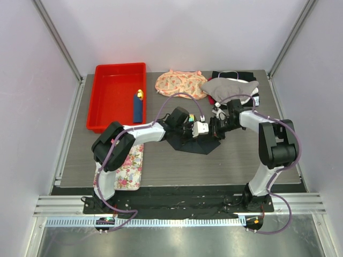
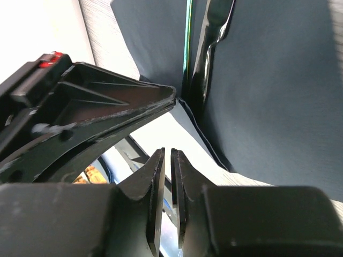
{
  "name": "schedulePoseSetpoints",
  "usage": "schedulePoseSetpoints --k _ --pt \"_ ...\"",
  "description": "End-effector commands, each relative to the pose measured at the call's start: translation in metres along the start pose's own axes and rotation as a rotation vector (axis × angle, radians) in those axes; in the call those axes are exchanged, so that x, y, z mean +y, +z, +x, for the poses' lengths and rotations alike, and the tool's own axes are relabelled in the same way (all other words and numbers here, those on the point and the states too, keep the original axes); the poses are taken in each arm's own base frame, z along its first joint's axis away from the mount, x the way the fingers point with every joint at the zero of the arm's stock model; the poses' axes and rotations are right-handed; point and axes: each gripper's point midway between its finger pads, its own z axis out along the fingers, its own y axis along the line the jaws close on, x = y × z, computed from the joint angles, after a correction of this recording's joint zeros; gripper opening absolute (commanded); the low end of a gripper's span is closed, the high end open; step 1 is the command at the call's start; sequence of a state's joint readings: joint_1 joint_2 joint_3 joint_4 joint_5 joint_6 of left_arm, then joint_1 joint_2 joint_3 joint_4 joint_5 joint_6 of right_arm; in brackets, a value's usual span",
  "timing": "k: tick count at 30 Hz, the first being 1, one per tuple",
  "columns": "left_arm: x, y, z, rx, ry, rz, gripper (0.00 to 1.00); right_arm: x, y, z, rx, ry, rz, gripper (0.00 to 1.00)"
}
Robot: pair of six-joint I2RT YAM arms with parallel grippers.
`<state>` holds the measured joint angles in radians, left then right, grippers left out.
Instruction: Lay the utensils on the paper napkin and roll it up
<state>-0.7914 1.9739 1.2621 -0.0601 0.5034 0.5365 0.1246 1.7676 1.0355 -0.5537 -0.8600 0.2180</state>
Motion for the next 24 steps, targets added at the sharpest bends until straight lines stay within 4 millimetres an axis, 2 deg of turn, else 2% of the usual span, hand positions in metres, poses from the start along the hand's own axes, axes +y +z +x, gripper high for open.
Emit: schedulePoseSetpoints --k 1,17,24 --pt "0.019 0.0 -0.016 -0.056 0.03 -0.071 0.0 0.004 0.009 0.004 0.013 0.005 -0.029 0.18" --pt "0.025 0.005 -0.004 -0.031 0.011 -0.085 0.0 -0.014 0.038 0.019 0.073 0.008 0.035 0.15" --pt "0.028 0.006 0.0 -0.023 -0.01 -0.098 0.0 -0.031 0.043 0.02 0.076 0.023 0.107 0.11"
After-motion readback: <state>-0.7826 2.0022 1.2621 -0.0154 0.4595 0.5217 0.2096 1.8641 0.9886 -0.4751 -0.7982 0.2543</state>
